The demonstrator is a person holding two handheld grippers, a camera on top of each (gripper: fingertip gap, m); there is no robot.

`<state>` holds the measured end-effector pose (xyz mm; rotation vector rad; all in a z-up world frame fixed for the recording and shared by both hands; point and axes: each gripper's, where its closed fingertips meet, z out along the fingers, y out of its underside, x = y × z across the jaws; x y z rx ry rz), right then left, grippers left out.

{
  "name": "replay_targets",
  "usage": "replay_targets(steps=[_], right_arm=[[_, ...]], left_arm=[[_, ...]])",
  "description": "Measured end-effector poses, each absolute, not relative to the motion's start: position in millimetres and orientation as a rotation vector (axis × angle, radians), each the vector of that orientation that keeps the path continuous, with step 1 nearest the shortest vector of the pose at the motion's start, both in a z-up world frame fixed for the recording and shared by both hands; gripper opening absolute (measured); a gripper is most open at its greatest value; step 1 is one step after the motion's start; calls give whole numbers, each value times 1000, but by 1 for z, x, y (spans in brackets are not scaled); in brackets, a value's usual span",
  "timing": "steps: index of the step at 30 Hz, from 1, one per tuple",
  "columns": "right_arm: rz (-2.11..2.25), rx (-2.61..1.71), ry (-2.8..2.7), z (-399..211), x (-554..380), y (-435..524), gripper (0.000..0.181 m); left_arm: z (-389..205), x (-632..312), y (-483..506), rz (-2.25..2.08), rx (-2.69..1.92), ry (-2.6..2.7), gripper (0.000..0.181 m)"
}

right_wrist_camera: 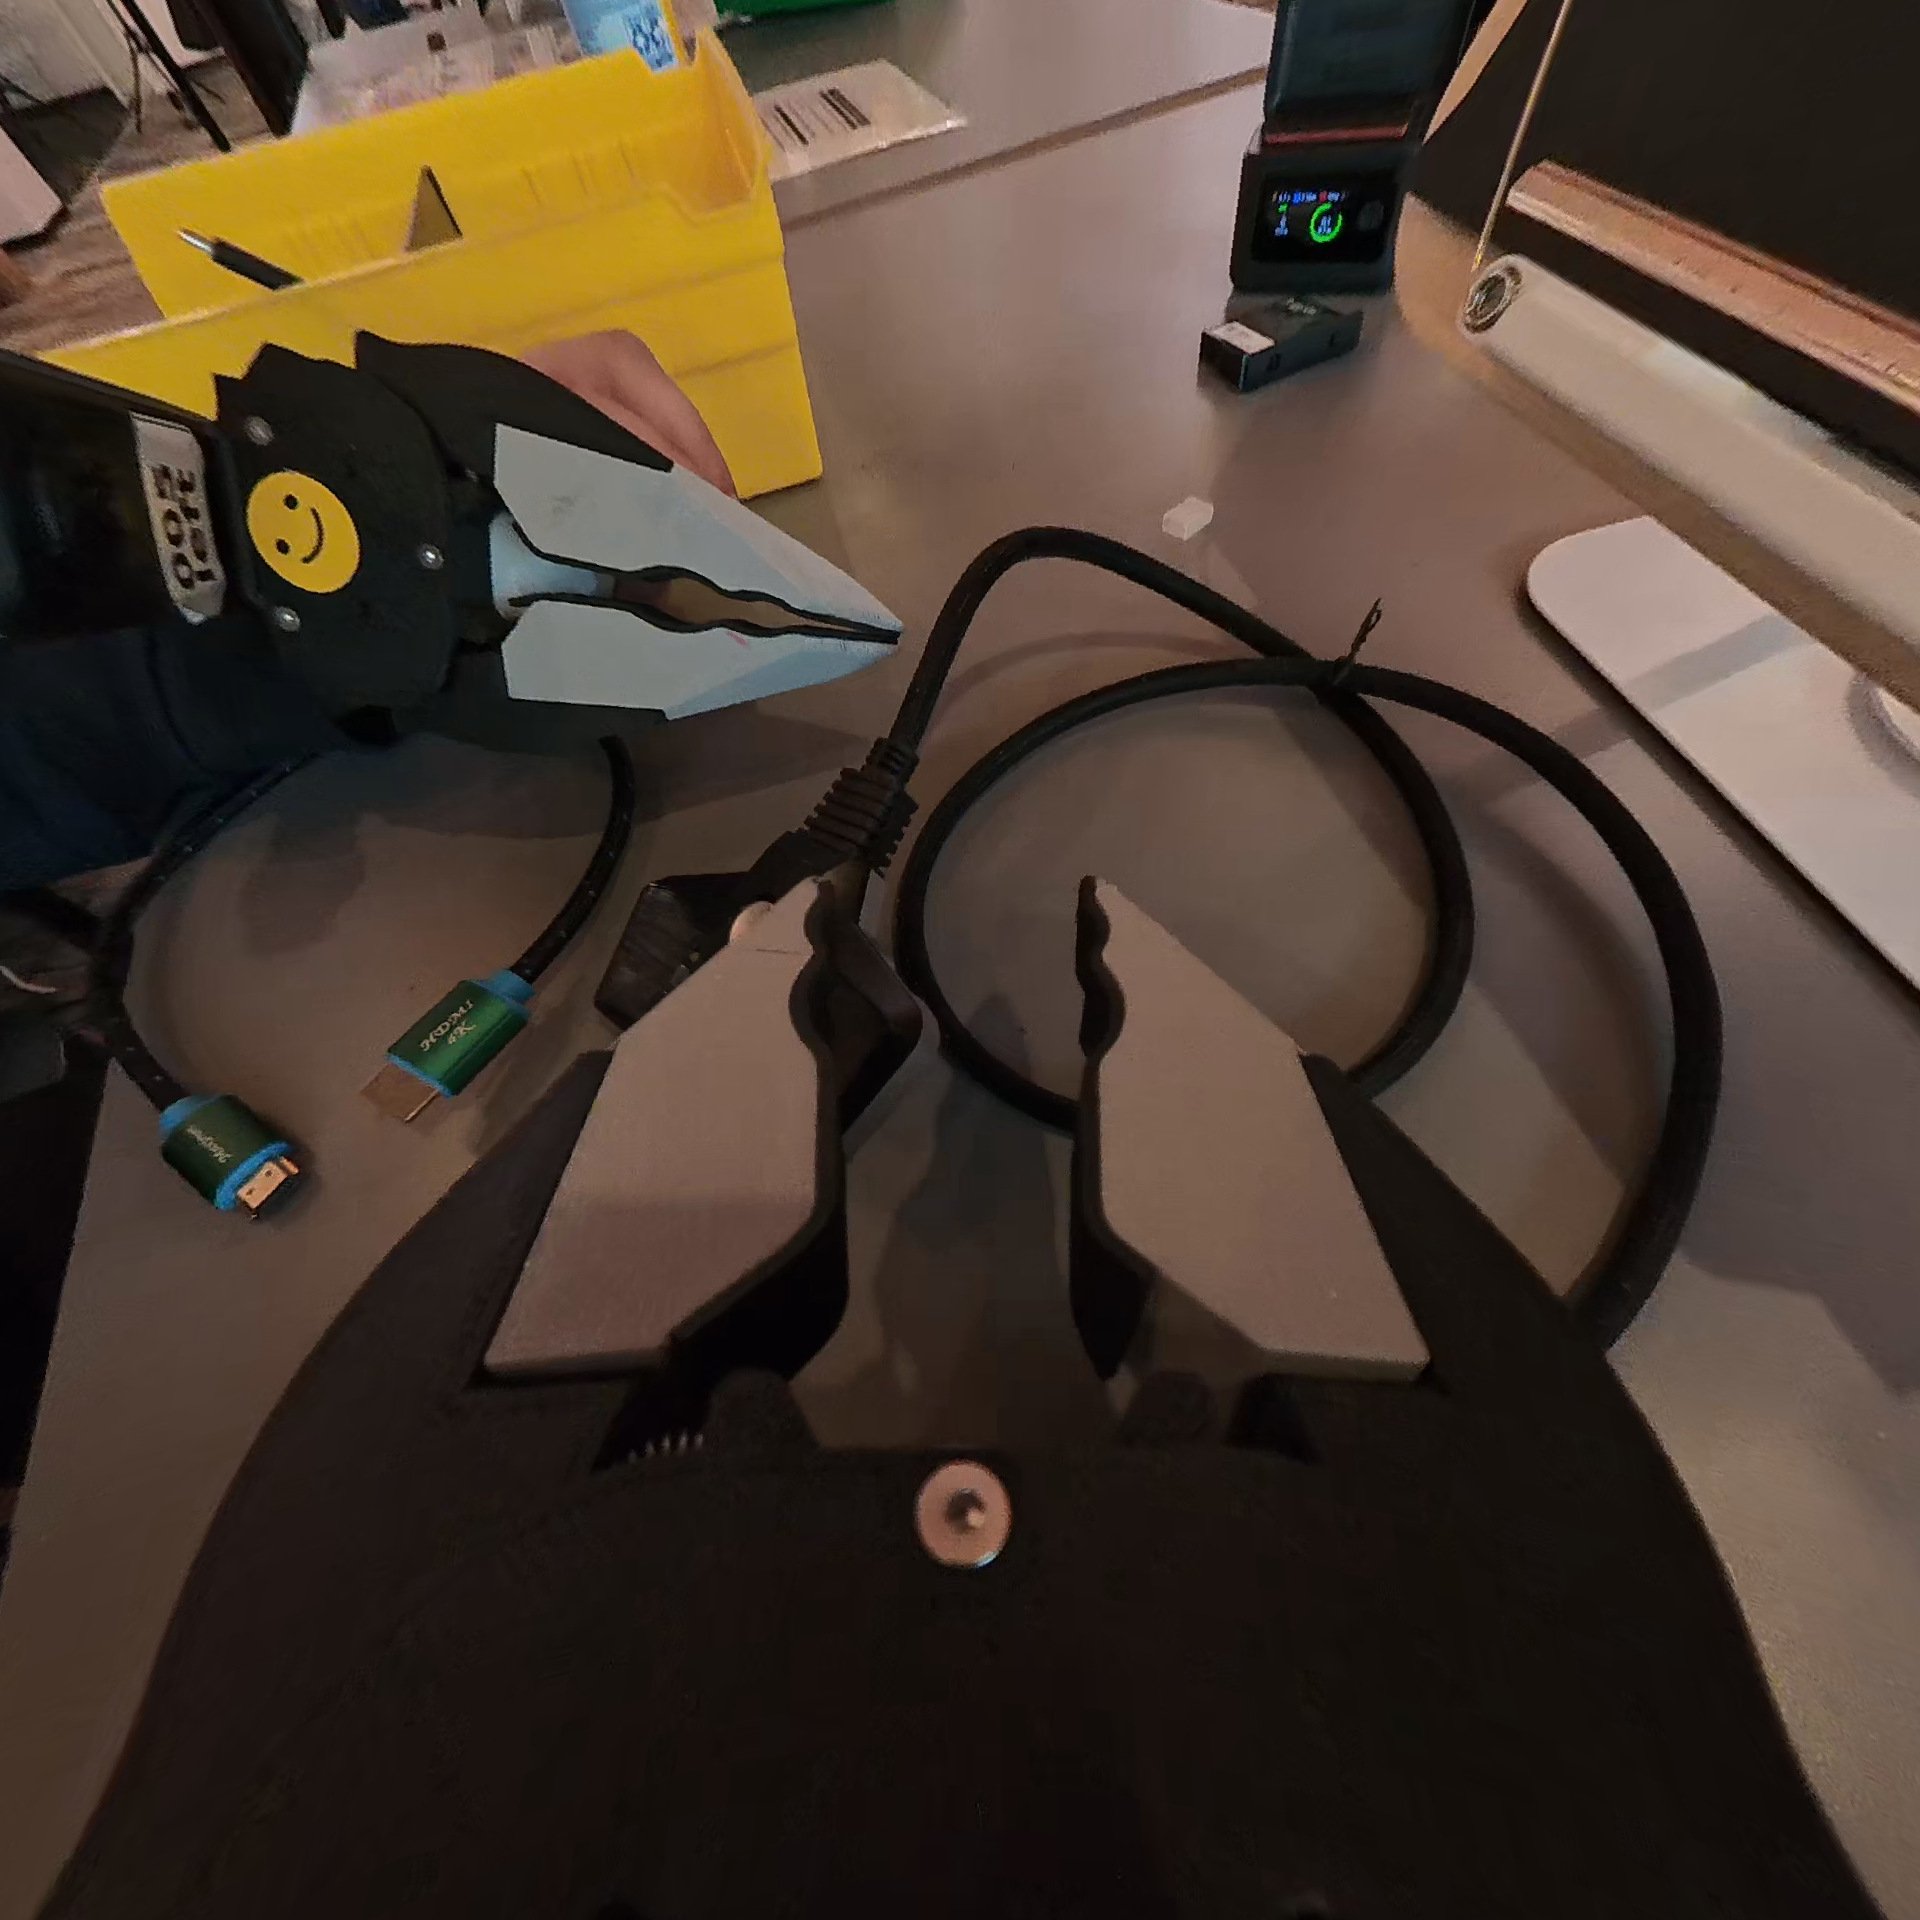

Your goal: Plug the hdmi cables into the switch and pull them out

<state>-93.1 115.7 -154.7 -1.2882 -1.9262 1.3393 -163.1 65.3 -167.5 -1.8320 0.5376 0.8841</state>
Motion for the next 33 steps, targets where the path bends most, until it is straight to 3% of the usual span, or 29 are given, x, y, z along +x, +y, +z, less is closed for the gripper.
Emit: replay_targets(steps=[33], right_arm=[[1169,-1432,-1797,-161,-99,154,37]], left_arm=[[-169,-161,66,907,-1826,583,0]])
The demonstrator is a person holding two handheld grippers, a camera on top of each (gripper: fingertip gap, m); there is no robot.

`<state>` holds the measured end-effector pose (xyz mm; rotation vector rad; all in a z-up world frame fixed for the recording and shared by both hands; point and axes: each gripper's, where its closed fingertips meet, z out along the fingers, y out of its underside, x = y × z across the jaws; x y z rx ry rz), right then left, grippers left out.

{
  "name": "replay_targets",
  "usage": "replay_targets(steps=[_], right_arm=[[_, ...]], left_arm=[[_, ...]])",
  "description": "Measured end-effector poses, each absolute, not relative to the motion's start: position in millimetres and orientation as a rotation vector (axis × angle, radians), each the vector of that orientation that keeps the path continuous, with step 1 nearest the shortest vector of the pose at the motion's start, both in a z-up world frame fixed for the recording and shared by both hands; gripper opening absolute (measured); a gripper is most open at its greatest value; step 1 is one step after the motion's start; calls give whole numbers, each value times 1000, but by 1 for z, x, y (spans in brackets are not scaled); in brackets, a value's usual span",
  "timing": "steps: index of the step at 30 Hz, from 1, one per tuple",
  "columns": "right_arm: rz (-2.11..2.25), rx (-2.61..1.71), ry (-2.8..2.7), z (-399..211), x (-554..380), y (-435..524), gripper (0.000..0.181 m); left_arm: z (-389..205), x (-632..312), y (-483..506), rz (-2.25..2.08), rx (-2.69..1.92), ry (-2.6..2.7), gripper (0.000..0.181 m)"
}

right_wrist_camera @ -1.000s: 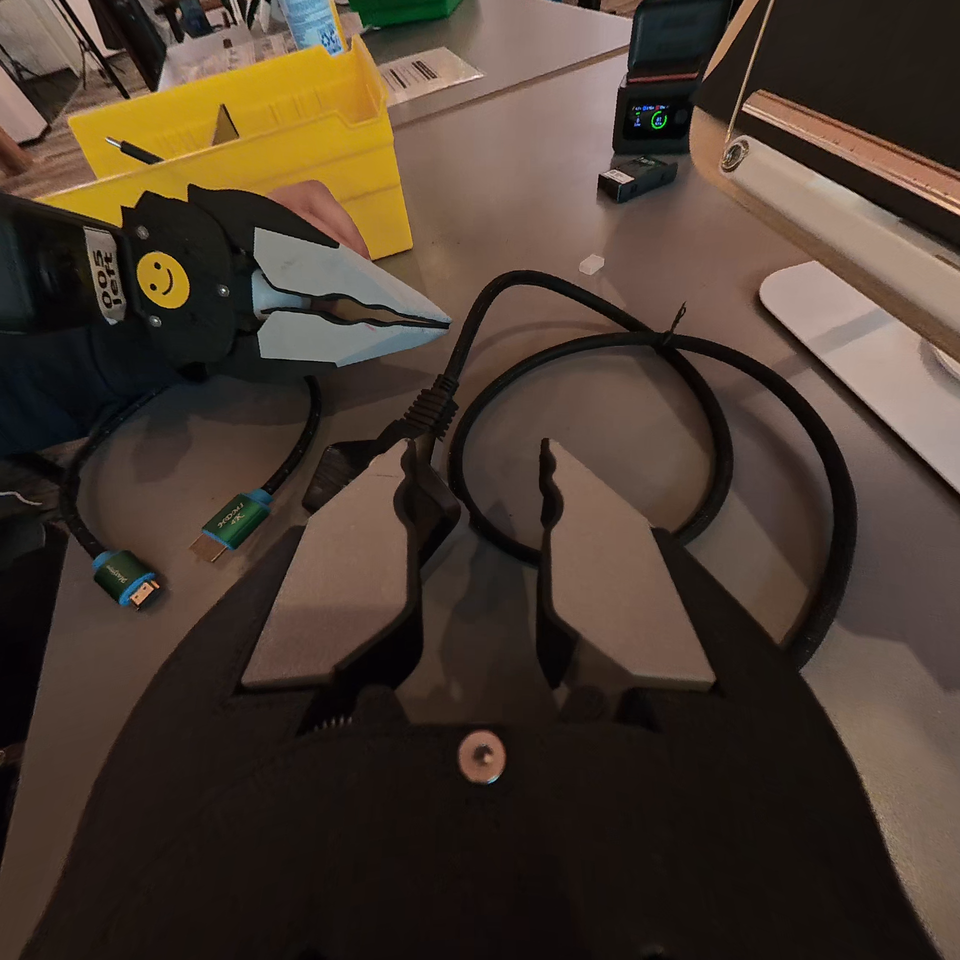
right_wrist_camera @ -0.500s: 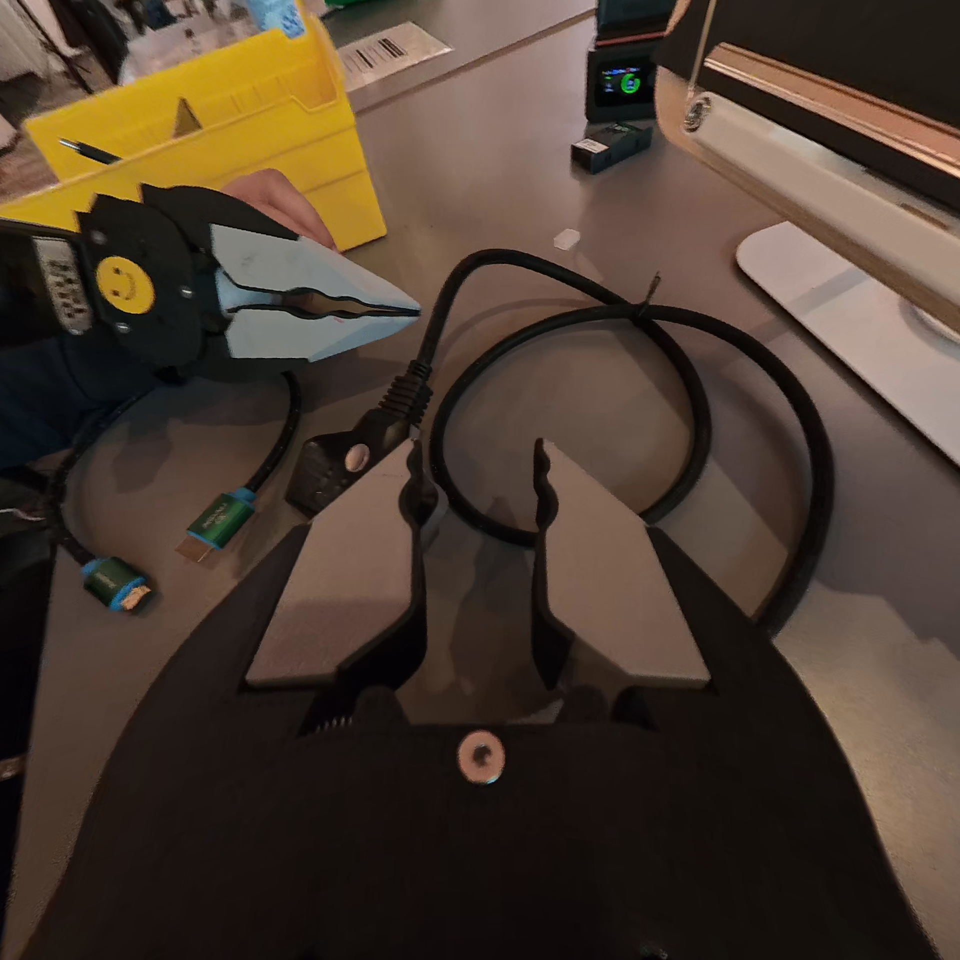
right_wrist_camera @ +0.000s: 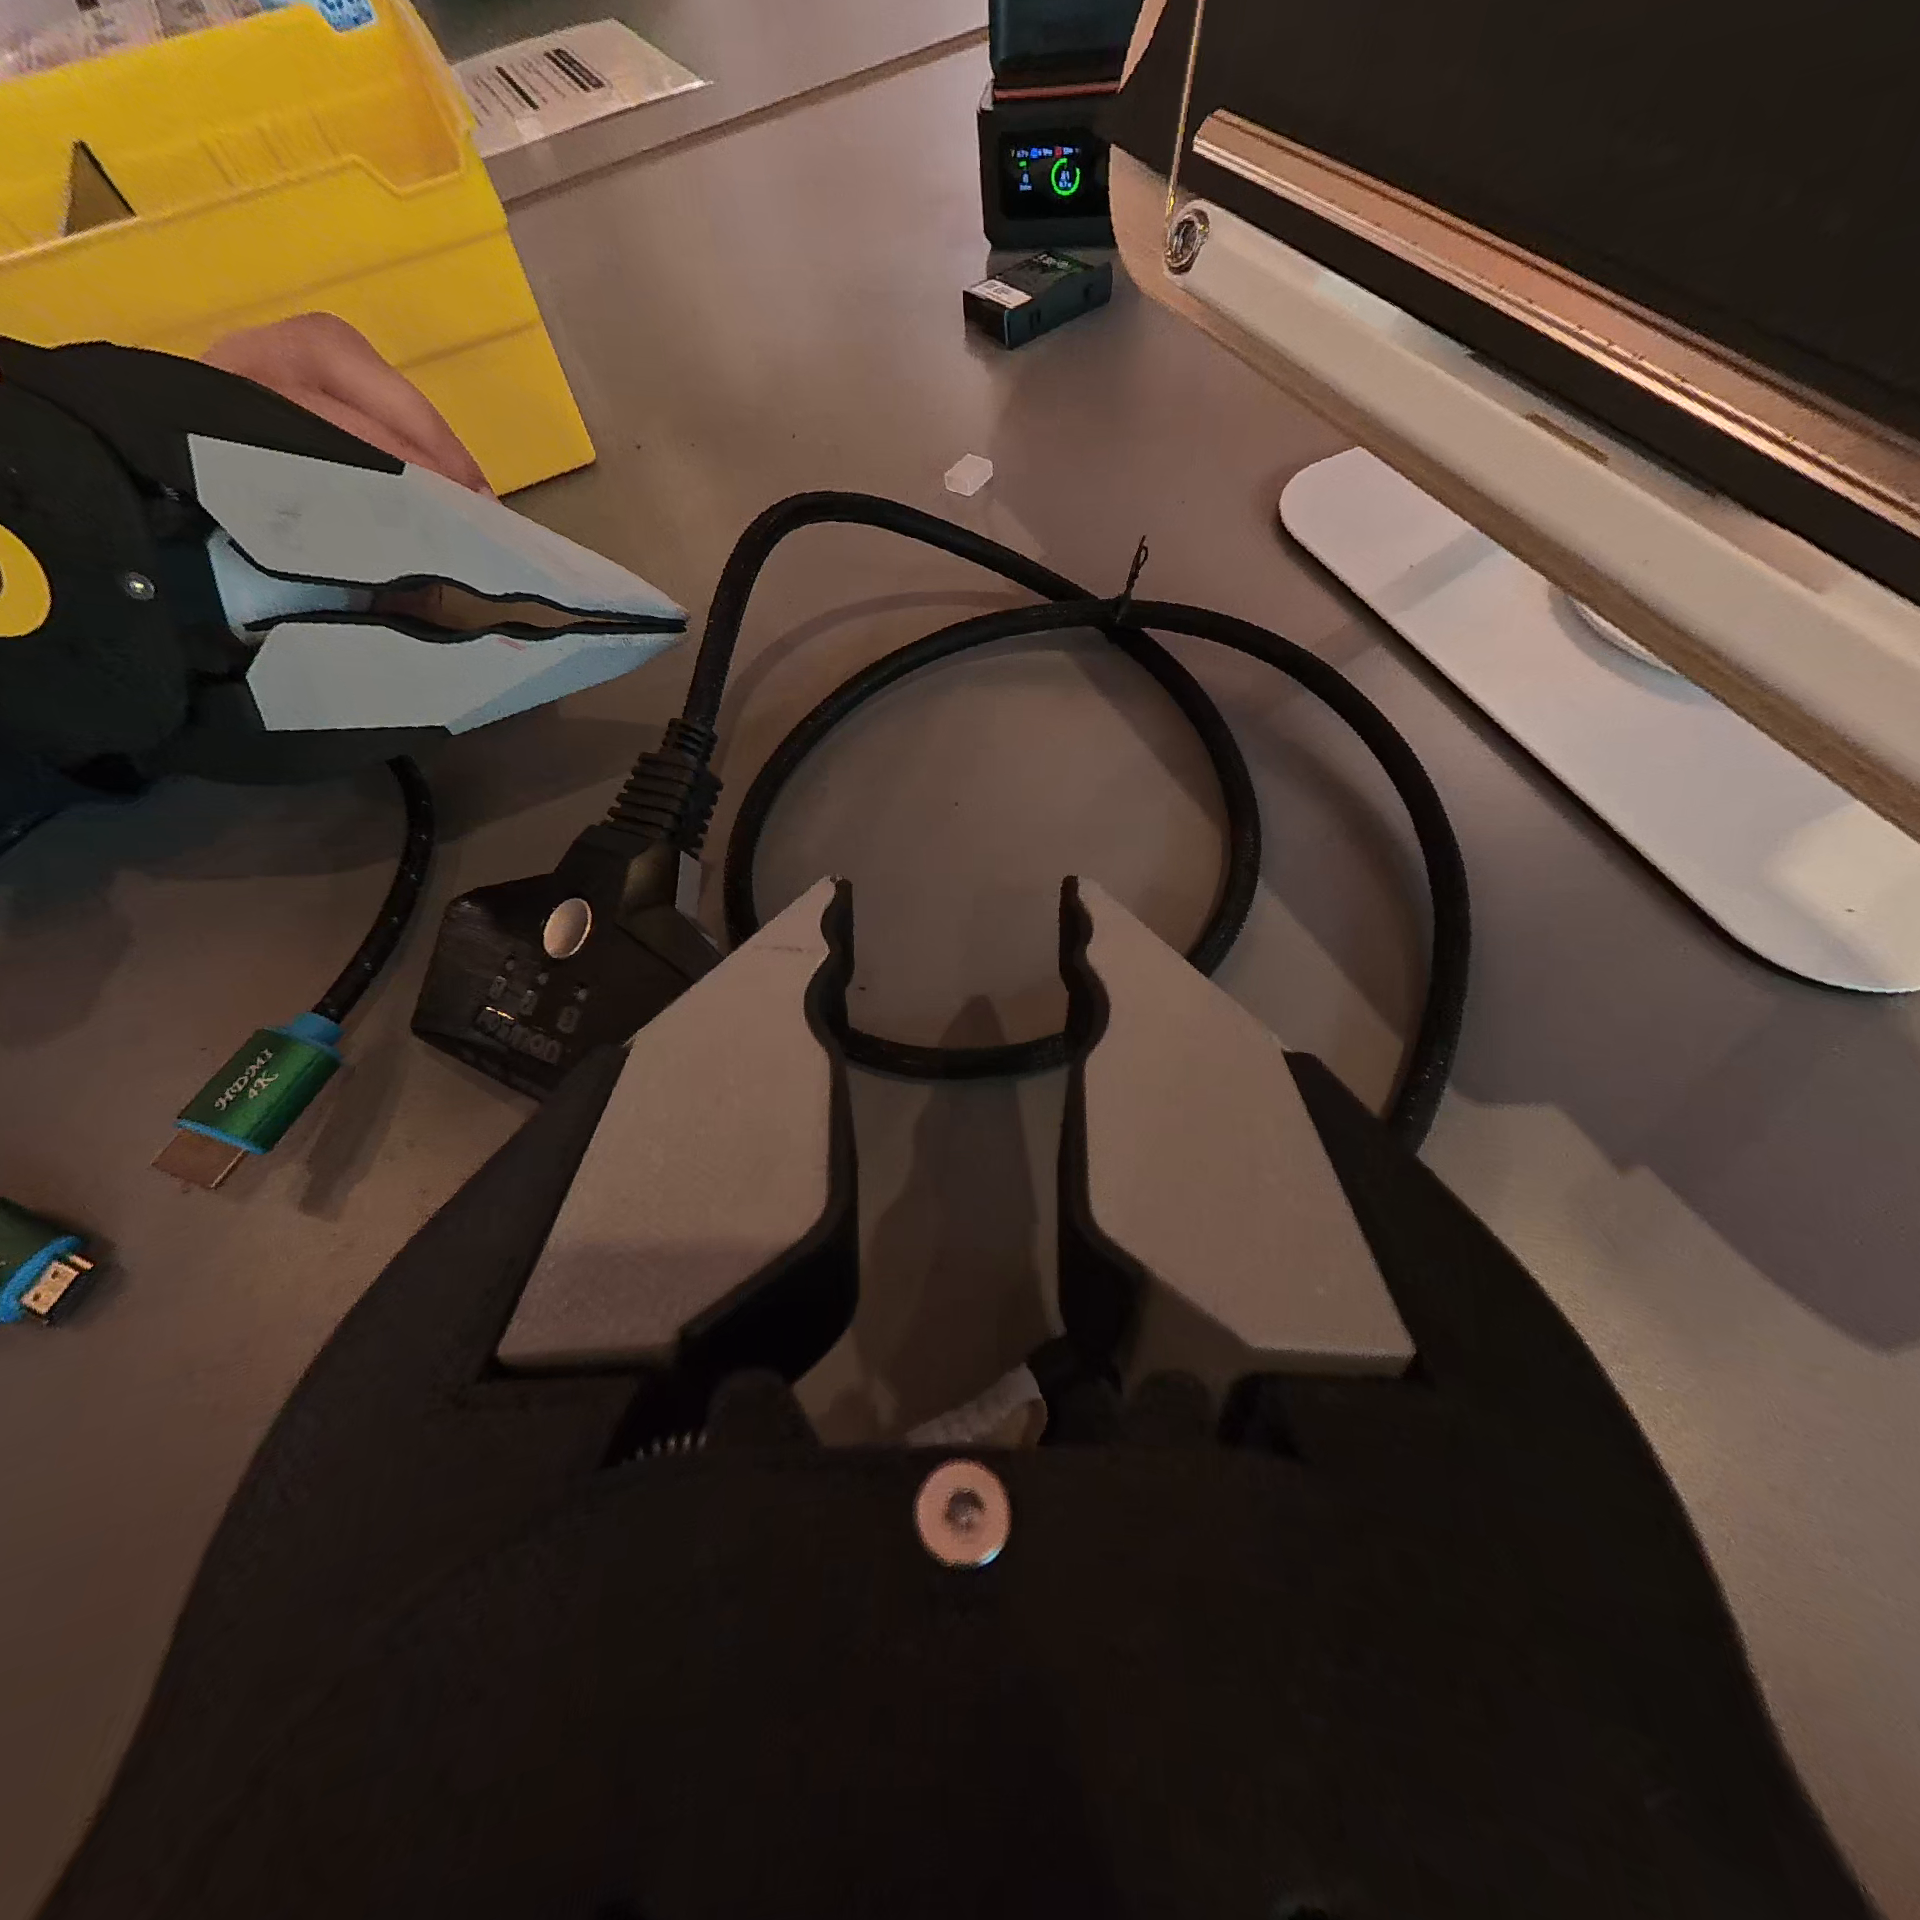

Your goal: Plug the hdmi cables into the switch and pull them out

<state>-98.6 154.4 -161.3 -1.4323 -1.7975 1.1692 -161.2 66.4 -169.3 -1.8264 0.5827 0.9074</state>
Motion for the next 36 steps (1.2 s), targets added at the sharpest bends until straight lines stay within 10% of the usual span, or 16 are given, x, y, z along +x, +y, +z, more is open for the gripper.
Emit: replay_targets(steps=[23,36], right_arm=[[1154,-1020,-1971,-140,-79,115,39],[970,-888,-2238,-182,-62,93,79]], left_arm=[[-169,-162,66,920,-1823,586,0],[-168,-160,67,912,-1818,590,0]])
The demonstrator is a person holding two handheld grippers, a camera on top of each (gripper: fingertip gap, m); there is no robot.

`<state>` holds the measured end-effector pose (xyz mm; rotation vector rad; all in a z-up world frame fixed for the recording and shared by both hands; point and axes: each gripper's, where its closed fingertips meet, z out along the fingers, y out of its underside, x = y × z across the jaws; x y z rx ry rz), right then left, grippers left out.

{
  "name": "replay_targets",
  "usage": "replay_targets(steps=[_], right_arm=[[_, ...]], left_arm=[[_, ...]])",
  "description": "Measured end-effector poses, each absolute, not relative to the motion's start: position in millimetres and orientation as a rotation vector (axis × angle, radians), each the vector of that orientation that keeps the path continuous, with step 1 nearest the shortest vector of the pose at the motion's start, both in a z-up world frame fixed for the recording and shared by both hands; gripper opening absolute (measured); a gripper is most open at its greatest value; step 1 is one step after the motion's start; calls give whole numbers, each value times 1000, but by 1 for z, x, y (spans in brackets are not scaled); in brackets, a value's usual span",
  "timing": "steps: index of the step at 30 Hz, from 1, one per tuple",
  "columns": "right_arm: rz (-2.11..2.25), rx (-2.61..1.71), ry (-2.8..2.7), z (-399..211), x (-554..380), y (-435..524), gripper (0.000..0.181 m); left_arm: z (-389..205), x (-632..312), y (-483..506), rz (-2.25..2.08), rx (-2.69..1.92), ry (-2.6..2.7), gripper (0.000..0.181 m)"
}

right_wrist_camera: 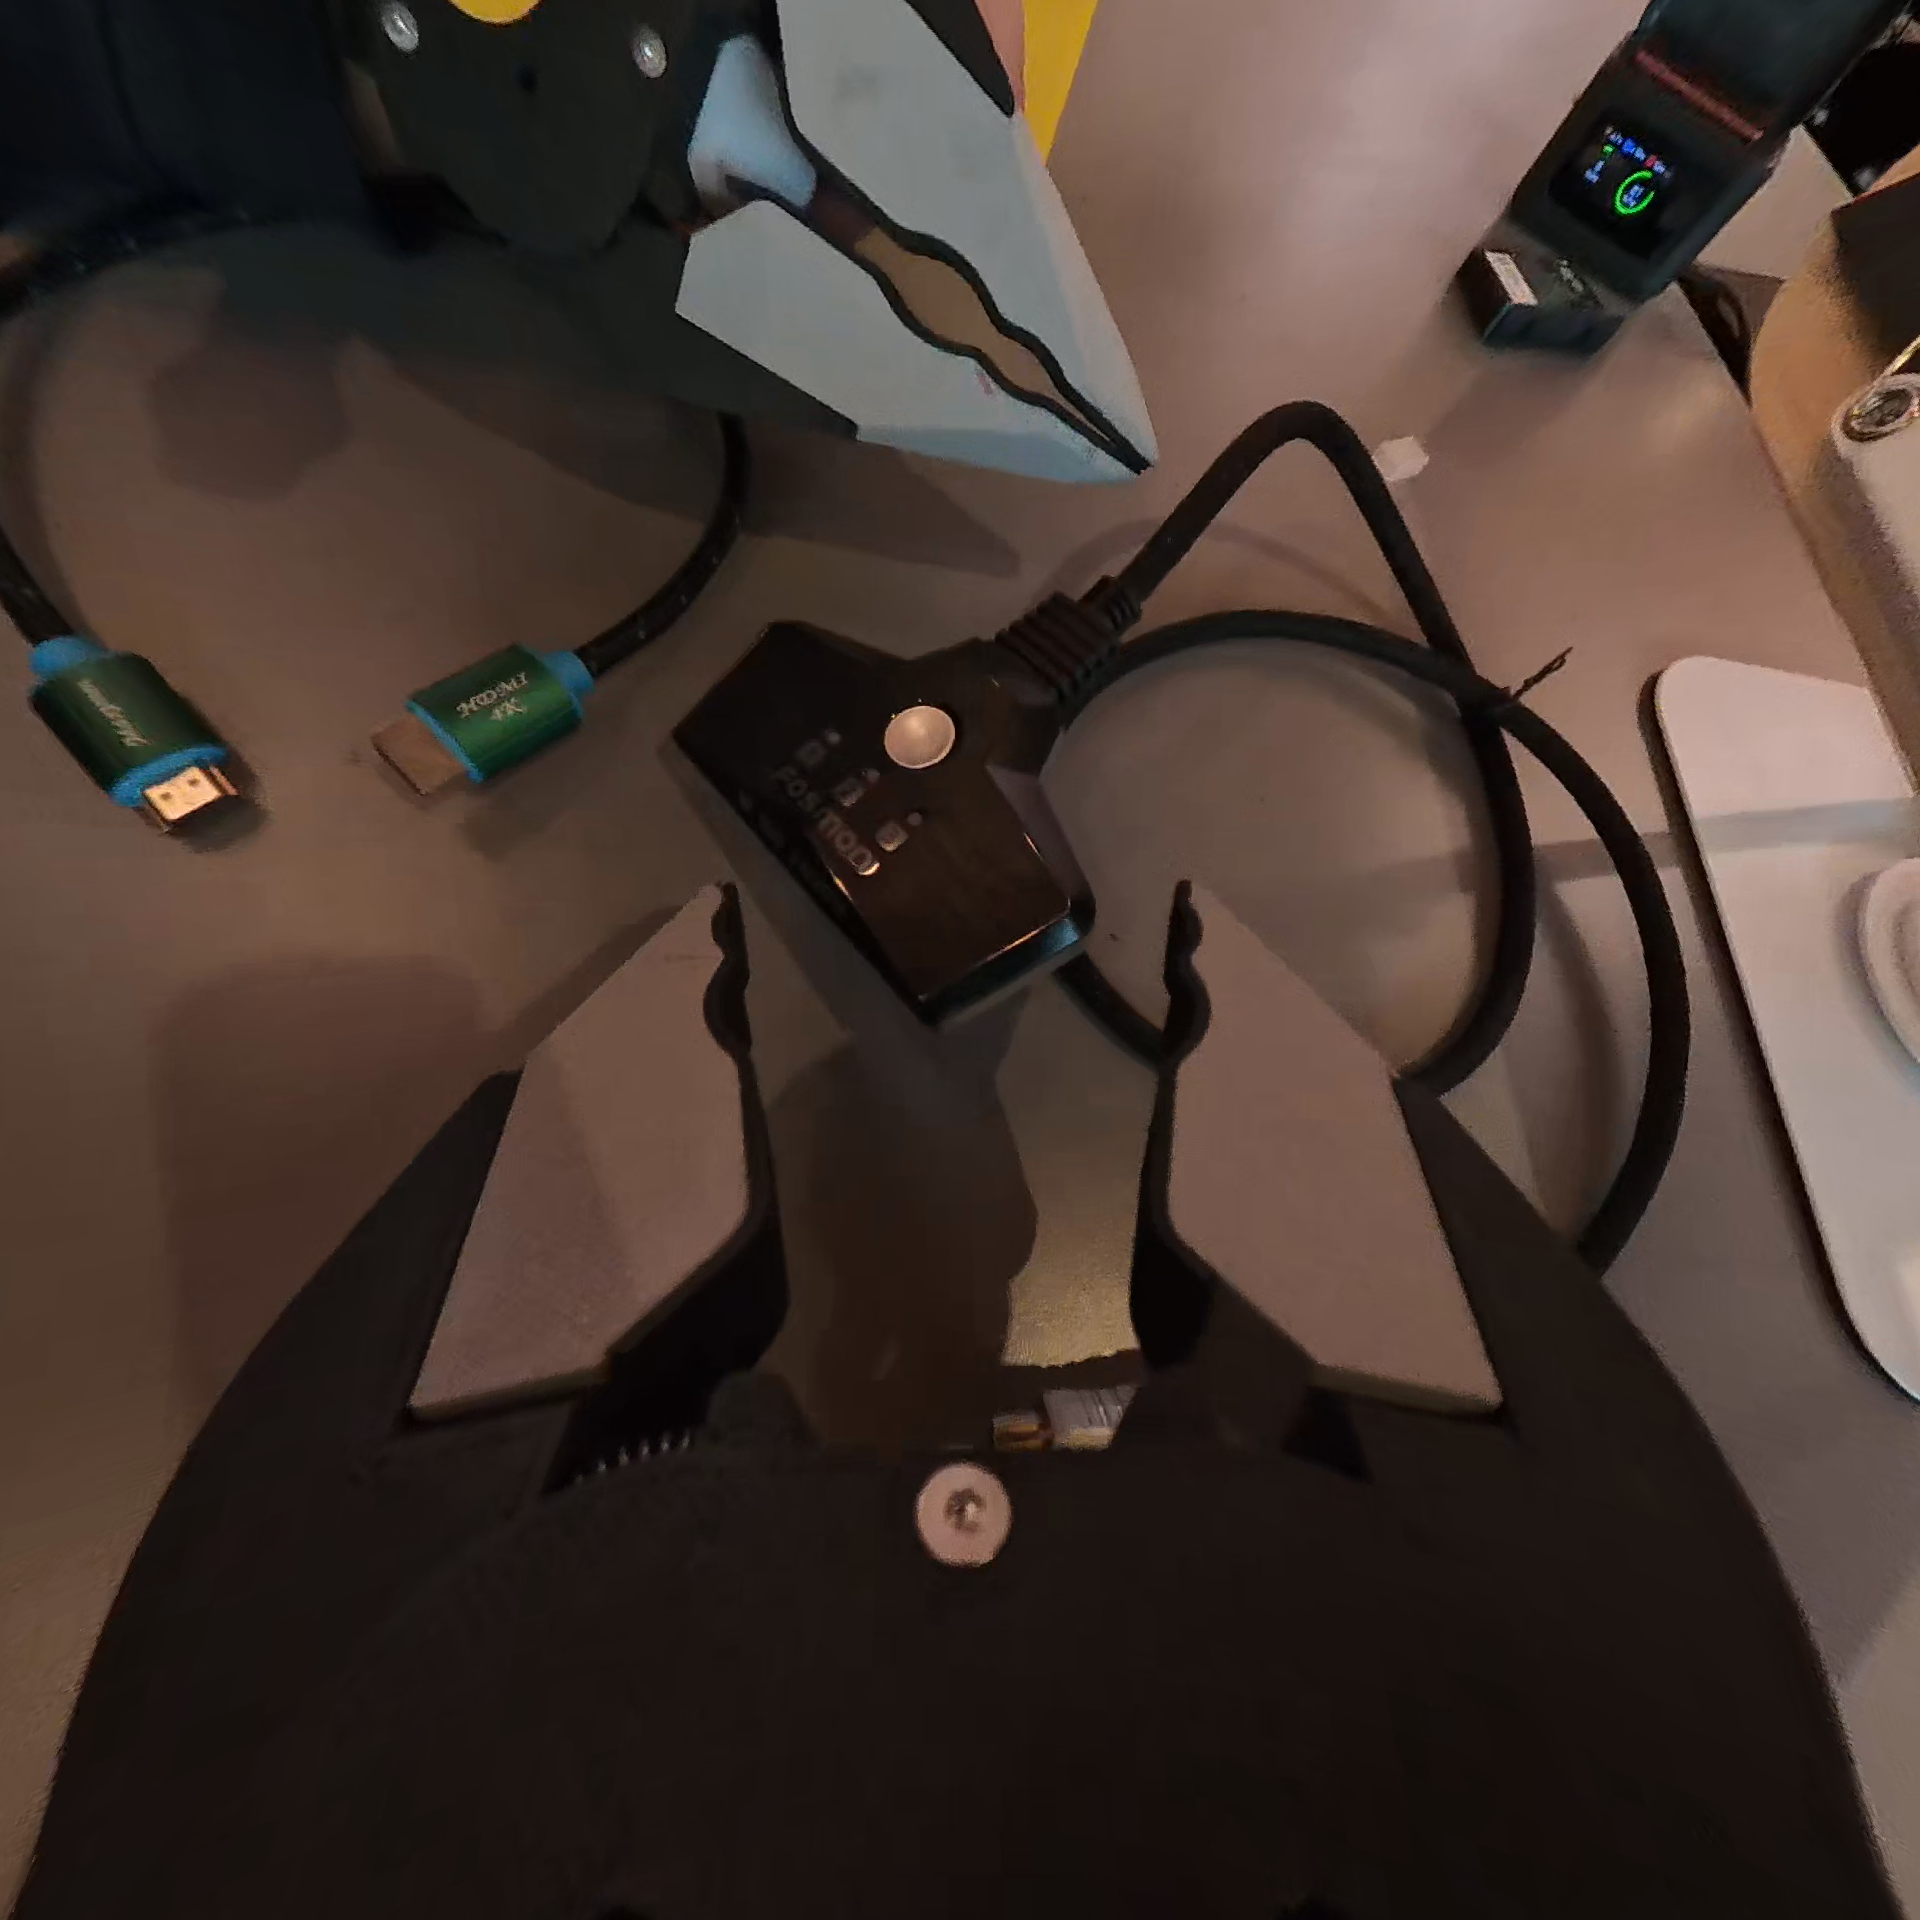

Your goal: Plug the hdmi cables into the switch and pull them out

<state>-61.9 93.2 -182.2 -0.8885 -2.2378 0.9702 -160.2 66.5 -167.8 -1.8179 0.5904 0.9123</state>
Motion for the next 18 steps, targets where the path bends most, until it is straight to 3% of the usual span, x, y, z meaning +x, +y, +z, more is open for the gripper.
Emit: replay_targets(steps=[4,7,18], right_arm=[[898,-890,-2259,-198,-70,92,81],[872,-857,-2276,-205,-72,87,65],[1031,-1046,-2157,-184,-81,102,56]], left_arm=[[-170,-153,68,900,-1806,629,0],[-171,-145,68,876,-1793,671,0],[-167,-150,67,874,-1794,624,0]])
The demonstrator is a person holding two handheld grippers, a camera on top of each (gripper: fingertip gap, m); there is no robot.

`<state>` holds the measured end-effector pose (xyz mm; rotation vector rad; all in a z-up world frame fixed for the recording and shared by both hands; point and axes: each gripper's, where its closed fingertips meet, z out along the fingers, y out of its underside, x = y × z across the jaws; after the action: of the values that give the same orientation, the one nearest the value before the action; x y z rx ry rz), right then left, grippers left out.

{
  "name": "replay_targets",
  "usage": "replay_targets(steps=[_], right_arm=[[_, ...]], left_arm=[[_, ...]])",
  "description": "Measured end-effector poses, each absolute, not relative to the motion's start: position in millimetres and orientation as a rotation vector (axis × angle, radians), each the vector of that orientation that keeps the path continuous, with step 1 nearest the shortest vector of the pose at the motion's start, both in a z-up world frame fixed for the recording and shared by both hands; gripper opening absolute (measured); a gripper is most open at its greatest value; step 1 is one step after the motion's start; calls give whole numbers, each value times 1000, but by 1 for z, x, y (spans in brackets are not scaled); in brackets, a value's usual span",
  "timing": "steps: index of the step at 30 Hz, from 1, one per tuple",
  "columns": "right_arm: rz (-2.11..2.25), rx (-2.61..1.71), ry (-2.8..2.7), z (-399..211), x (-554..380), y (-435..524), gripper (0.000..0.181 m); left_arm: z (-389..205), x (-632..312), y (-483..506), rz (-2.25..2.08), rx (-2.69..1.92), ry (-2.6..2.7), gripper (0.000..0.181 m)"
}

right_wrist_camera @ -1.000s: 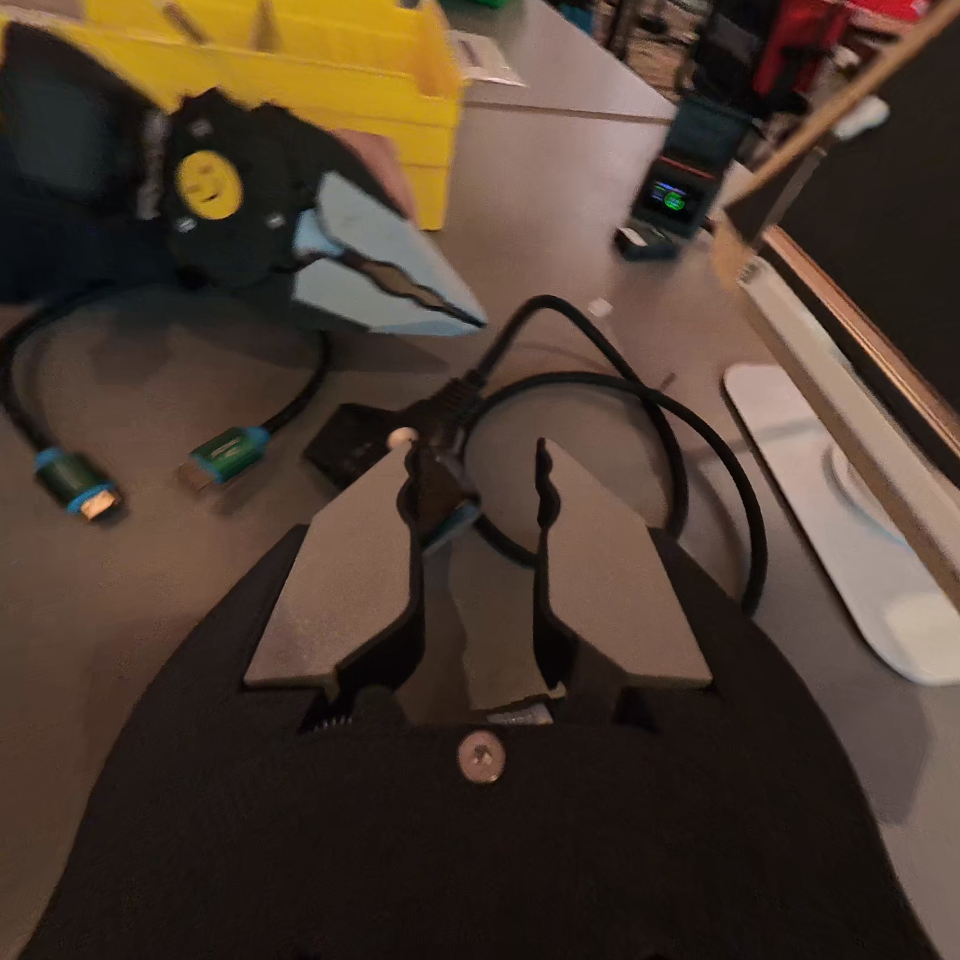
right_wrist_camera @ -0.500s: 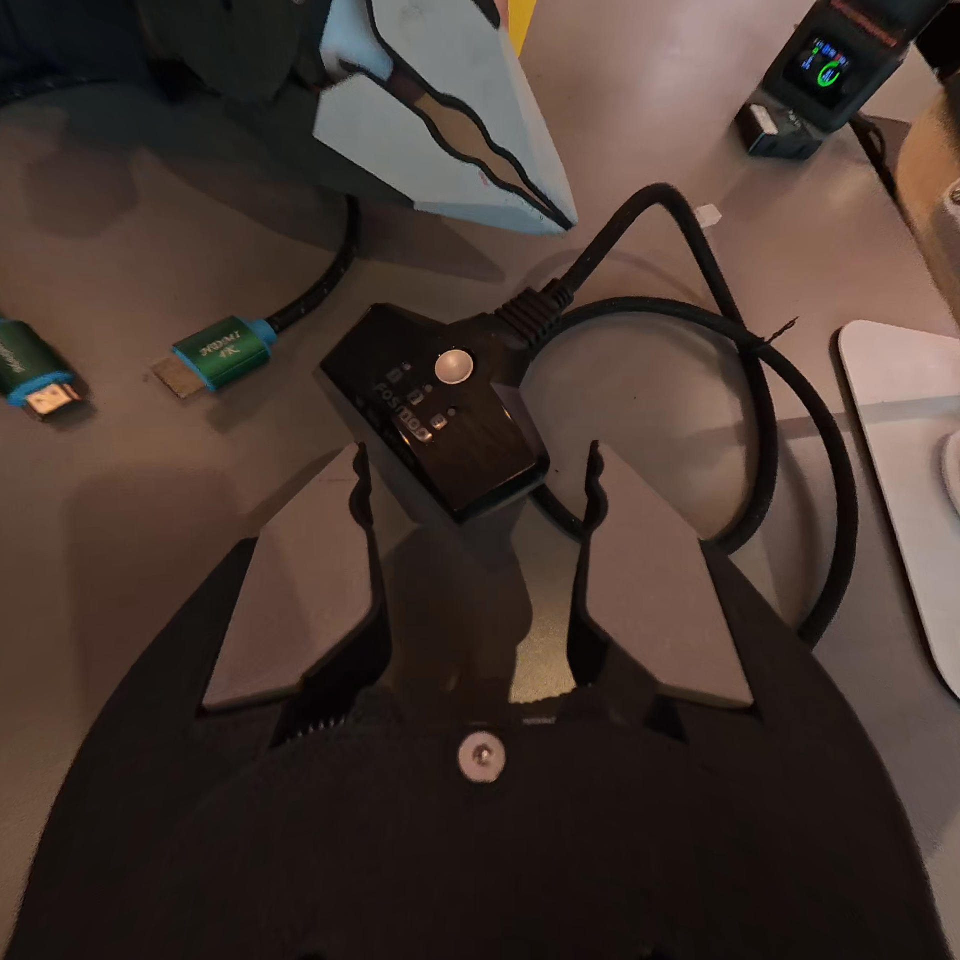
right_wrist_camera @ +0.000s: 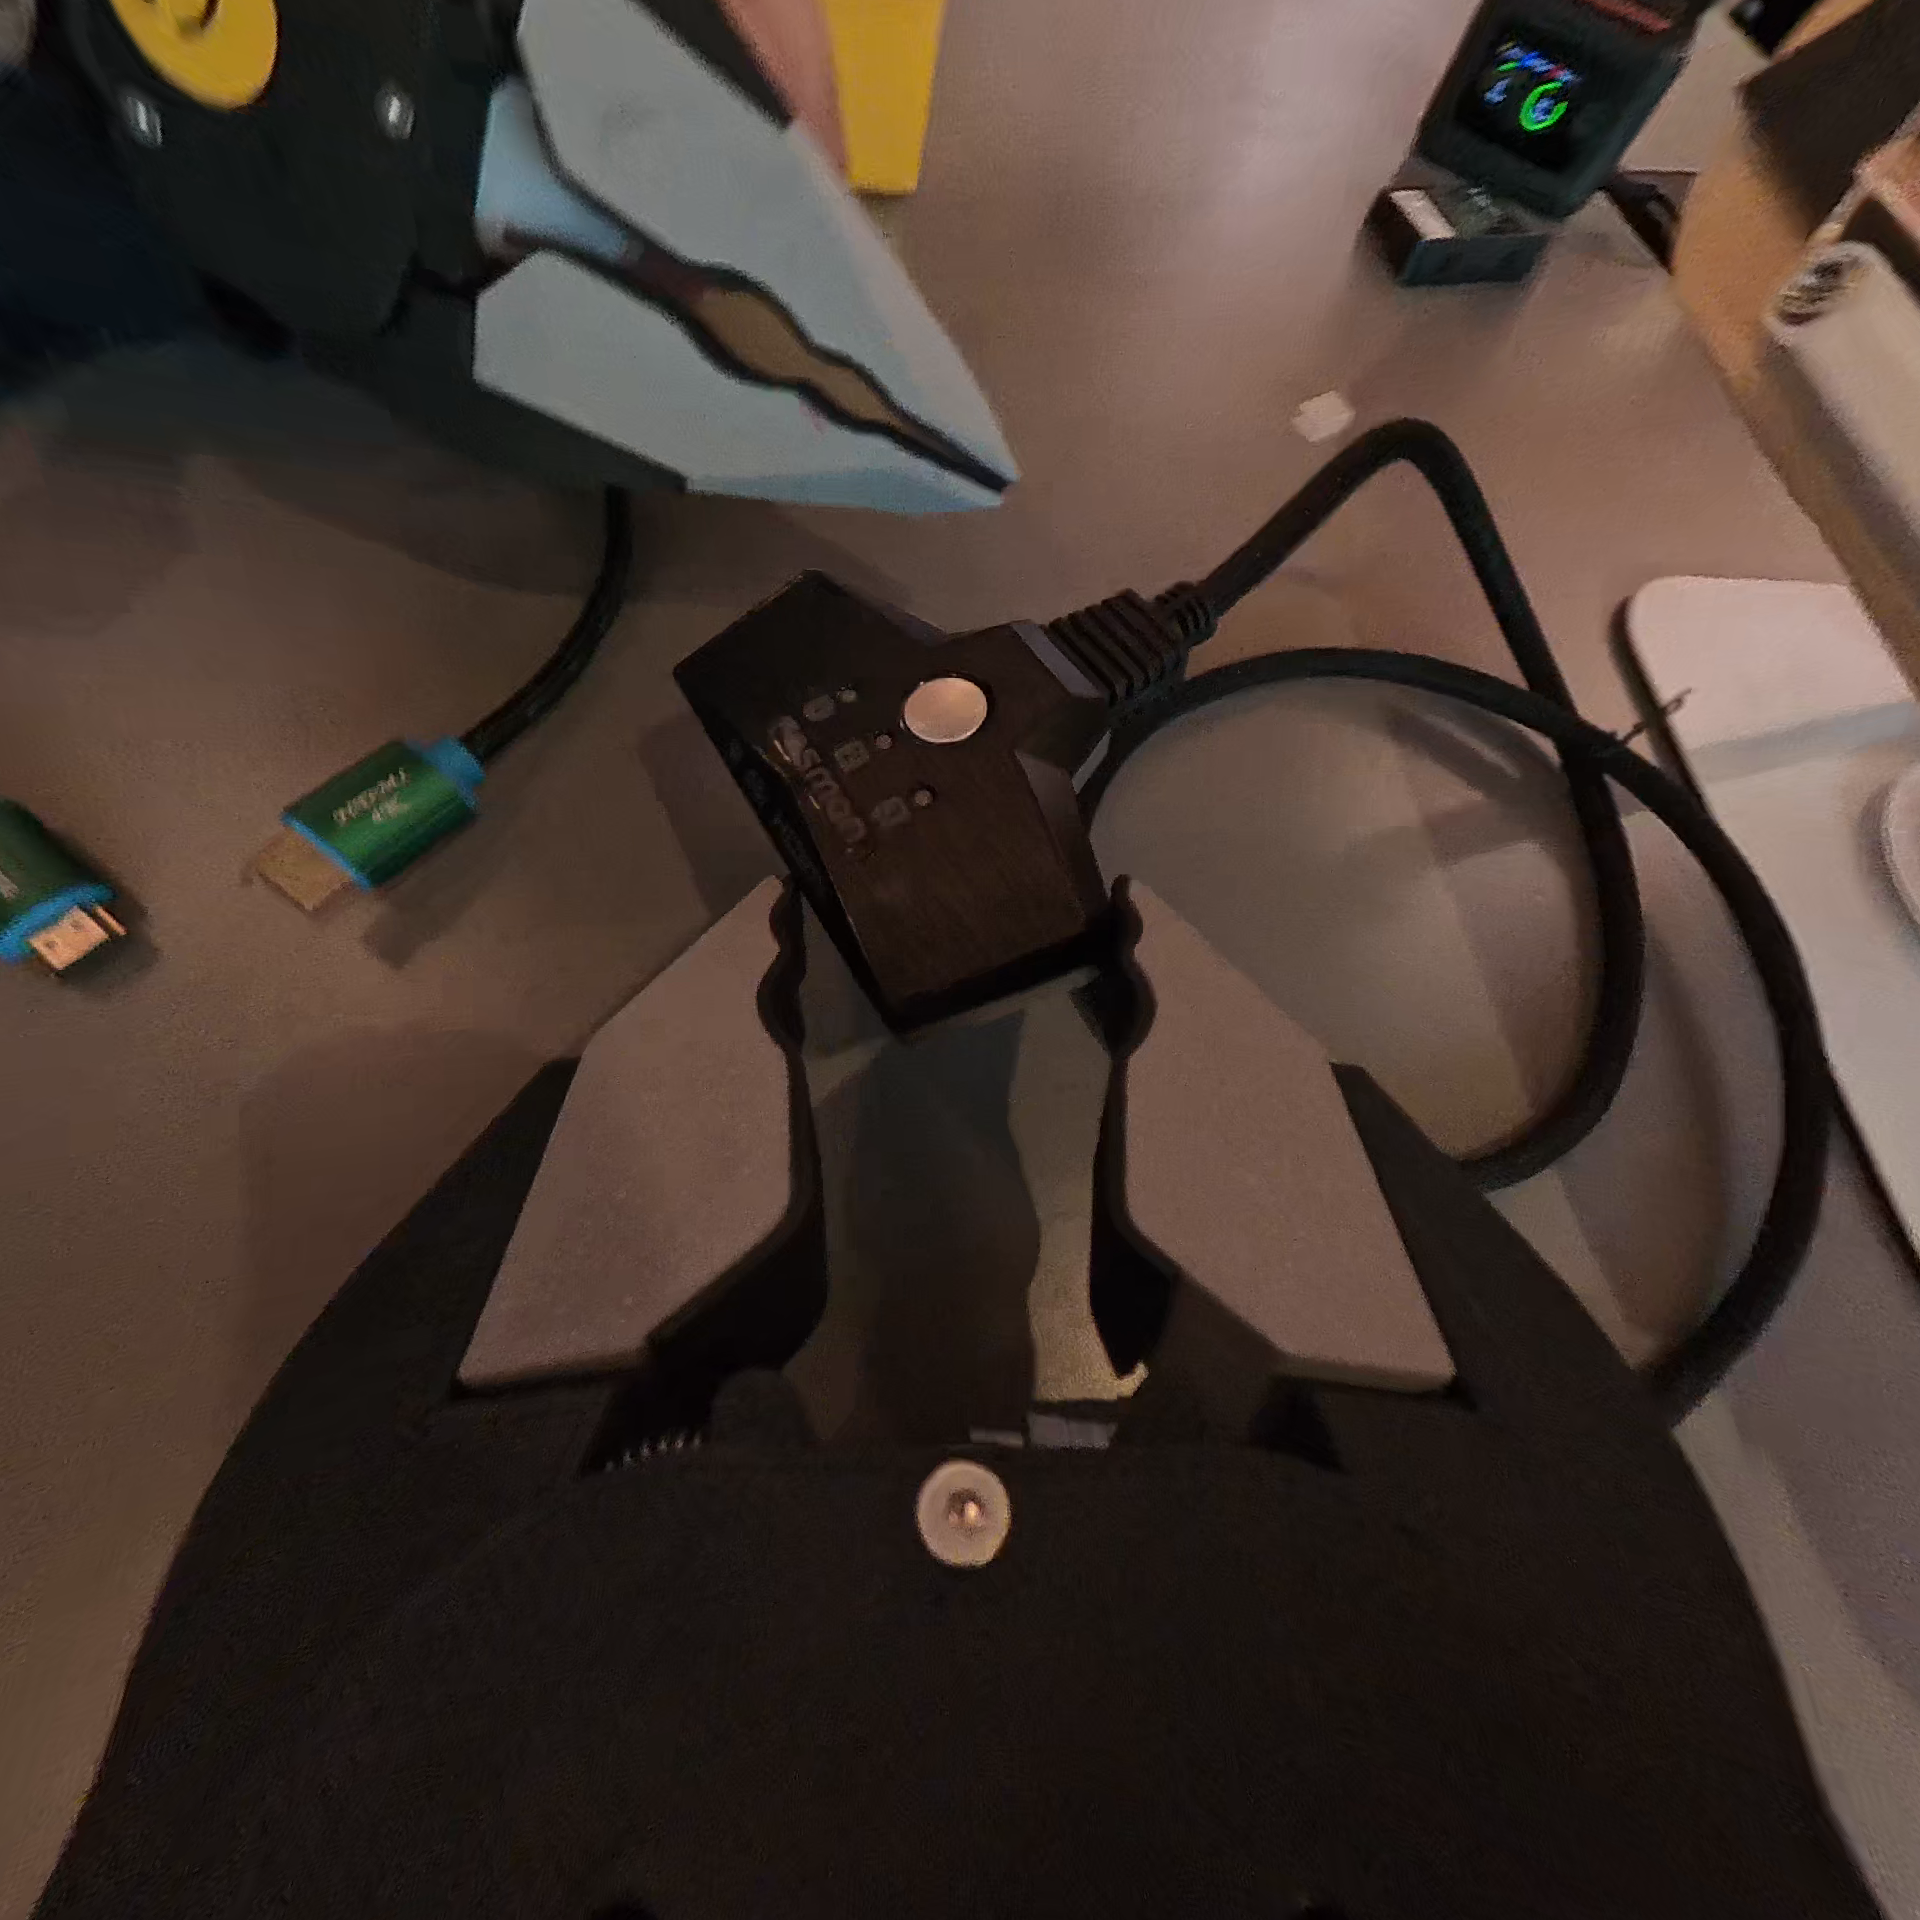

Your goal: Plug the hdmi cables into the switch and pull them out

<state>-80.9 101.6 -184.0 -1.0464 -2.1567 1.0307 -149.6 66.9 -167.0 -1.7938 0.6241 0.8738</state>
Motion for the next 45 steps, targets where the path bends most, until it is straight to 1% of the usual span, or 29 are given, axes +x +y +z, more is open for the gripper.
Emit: replay_targets(steps=[4,6,7,10,14,17,20,28,35,45], right_arm=[[1169,-1196,-2037,-170,-85,119,51],[1222,-1241,-1994,-166,-86,124,50],[1249,-1255,-1980,-164,-86,125,50],[1348,-1255,-1965,-156,-85,120,50],[1404,-1227,-2000,-156,-85,106,49],[1400,-1214,-2051,-162,-86,95,48],[1447,-1202,-2080,-163,-86,85,47],[1502,-1210,-2069,-161,-89,82,46],[1418,-1269,-2078,-170,-94,88,46],[1365,-1277,-2059,-171,-94,96,34]], left_arm=[[-163,-143,67,804,-1767,603,0],[-163,-140,68,810,-1756,613,15],[-164,-138,68,796,-1755,621,17],[-165,-130,69,762,-1750,646,32],[-163,-123,70,765,-1714,676,38],[-158,-122,70,833,-1667,701,38],[-163,-119,71,856,-1669,749,30],[-157,-122,70,867,-1676,758,29],[-160,-129,70,928,-1705,774,30],[-157,-138,69,962,-1707,729,29]])
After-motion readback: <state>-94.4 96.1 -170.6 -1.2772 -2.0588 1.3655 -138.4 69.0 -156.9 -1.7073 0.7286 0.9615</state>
